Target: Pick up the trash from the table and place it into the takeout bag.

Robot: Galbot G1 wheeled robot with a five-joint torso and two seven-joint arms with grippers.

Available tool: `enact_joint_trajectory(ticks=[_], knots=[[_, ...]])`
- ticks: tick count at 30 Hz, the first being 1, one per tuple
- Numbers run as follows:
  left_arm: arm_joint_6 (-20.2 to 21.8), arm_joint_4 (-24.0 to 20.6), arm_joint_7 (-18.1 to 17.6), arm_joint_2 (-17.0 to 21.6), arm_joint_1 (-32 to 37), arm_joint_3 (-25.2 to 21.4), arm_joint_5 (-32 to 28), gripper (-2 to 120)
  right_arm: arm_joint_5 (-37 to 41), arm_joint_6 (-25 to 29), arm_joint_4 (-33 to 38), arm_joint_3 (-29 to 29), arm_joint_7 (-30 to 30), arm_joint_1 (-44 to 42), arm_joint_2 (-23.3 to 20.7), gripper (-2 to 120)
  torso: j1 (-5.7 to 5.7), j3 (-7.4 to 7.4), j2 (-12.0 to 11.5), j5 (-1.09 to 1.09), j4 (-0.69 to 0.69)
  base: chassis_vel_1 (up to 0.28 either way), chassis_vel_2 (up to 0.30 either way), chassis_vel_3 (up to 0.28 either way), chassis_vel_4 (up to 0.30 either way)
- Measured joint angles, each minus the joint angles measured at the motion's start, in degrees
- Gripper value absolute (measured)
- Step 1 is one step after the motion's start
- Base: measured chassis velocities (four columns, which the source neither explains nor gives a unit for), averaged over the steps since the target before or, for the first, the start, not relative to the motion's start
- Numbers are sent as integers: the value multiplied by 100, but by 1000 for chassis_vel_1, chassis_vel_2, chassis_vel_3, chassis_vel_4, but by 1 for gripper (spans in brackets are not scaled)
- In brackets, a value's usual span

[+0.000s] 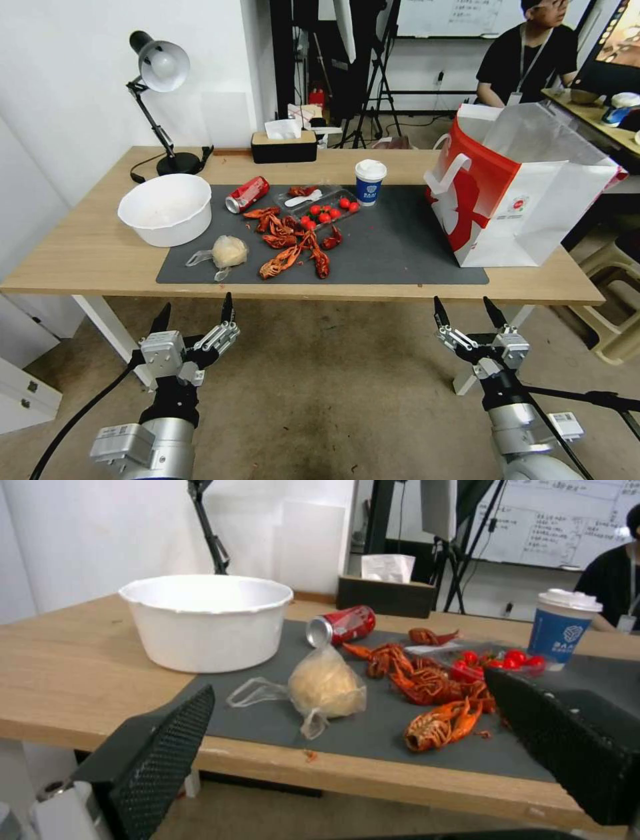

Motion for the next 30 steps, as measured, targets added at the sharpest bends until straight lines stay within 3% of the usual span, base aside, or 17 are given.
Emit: enact_joint_trajectory(ticks=[13,30], knots=[[-68,-10,8,-5,10,0,-2,100,-102,-573,118,-249,126,765,-5,100,0,0,0,0,0,0,0,0,0],[-57,-60,11,-1,-17,-50,-4,100,198,-1718,13,-1160,802,2542,-211,100,0,0,0,0,0,0,0,0,0]])
